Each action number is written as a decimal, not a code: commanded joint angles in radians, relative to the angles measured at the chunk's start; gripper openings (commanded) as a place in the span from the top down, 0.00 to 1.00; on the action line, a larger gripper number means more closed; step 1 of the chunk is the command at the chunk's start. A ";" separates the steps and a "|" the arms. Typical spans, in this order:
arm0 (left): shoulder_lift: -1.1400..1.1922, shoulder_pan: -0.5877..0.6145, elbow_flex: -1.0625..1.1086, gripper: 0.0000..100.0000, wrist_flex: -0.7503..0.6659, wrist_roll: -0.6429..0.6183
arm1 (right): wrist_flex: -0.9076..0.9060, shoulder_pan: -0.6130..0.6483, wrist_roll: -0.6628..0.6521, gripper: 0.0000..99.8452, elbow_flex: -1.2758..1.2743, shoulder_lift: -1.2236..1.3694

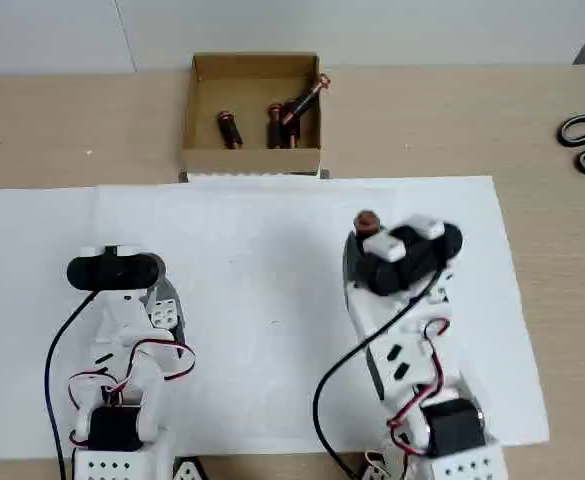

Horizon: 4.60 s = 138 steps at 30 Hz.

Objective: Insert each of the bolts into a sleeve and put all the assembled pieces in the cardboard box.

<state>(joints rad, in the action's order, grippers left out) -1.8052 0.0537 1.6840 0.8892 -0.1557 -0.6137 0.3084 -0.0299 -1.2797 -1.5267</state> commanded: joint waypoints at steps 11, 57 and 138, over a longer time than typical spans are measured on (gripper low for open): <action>-0.009 0.000 -0.004 0.99 0.003 0.005 | 0.260 -0.007 -0.006 1.00 0.882 1.099; -0.009 0.000 -0.004 0.99 0.003 0.005 | -0.302 0.093 -0.051 0.72 2.739 2.646; -0.009 0.000 -0.004 0.99 0.003 0.005 | -0.450 -0.185 0.143 1.00 0.069 0.189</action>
<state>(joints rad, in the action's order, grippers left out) -1.8052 0.0537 1.6840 0.8892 -0.1557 -1.1124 0.1335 0.1250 -1.1201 -1.2121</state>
